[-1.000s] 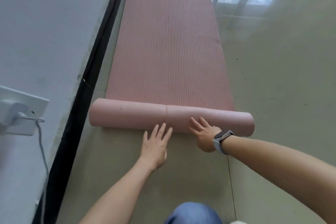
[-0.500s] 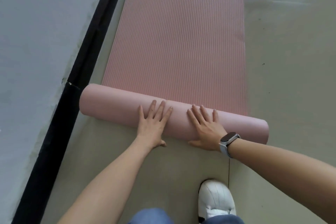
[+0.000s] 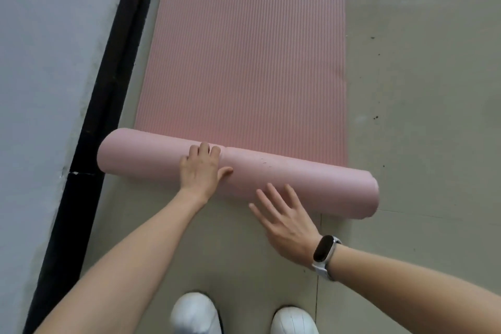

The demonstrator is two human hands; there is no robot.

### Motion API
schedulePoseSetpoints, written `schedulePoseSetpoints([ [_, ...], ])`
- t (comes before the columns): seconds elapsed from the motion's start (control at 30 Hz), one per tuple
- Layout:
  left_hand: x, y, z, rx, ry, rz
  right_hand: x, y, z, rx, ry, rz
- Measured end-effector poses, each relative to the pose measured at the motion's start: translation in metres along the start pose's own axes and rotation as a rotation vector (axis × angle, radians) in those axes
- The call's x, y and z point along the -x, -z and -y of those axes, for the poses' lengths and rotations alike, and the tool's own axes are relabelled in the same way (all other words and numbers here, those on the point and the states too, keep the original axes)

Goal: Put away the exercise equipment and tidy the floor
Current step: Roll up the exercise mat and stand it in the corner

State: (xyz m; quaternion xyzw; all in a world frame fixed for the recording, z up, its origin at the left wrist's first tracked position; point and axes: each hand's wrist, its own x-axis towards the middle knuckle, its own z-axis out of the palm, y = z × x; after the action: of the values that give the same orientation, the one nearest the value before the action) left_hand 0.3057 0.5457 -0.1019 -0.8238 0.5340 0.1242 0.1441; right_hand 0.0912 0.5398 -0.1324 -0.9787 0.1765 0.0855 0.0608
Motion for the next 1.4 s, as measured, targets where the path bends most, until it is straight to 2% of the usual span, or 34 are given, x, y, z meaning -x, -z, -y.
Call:
schedulePoseSetpoints([
  [0.07, -0.010, -0.001, 0.001, 0.016, -0.049, -0.061, 0.001, -0.015, -0.011, 0.063, 0.000, 0.058],
  [0.17, -0.029, -0.012, 0.007, 0.046, -0.258, -0.180, -0.023, -0.016, -0.052, 0.116, 0.019, 0.026],
  [0.23, -0.046, -0.010, 0.012, -0.013, -0.389, -0.106, -0.042, -0.005, -0.084, 0.124, 0.067, 0.018],
  [0.33, -0.071, -0.005, 0.019, -0.078, -0.406, 0.065, -0.062, 0.011, -0.119, 0.130, 0.108, 0.072],
  [0.4, -0.087, 0.002, 0.018, -0.111, -0.402, 0.103, -0.069, 0.014, -0.128, 0.130, 0.062, 0.063],
  [0.47, -0.098, 0.010, 0.015, -0.129, -0.422, 0.096, -0.068, 0.012, -0.126, 0.112, -0.072, 0.048],
  [0.57, -0.095, 0.014, 0.015, -0.131, -0.408, 0.006, -0.066, 0.007, -0.119, 0.109, -0.230, 0.006],
  [0.7, -0.074, -0.005, 0.027, 0.040, -0.339, -0.250, -0.075, 0.008, -0.121, 0.113, -0.147, 0.014],
  [0.8, -0.084, 0.002, 0.032, 0.055, -0.278, -0.076, -0.083, 0.011, -0.126, 0.020, -0.152, 0.051],
  [0.93, -0.103, 0.019, 0.034, 0.015, -0.386, 0.135, -0.082, 0.027, -0.121, -0.084, -0.257, 0.060],
  [1.0, -0.100, 0.019, 0.037, -0.002, -0.442, 0.137, -0.079, 0.031, -0.117, -0.091, -0.309, 0.079],
  [1.2, -0.100, 0.013, 0.042, 0.102, -0.432, 0.170, -0.090, 0.031, -0.126, -0.119, -0.432, 0.252],
  [1.4, -0.107, 0.028, 0.041, 0.089, -0.475, 0.137, -0.102, 0.050, -0.131, -0.093, -0.382, 0.280],
])
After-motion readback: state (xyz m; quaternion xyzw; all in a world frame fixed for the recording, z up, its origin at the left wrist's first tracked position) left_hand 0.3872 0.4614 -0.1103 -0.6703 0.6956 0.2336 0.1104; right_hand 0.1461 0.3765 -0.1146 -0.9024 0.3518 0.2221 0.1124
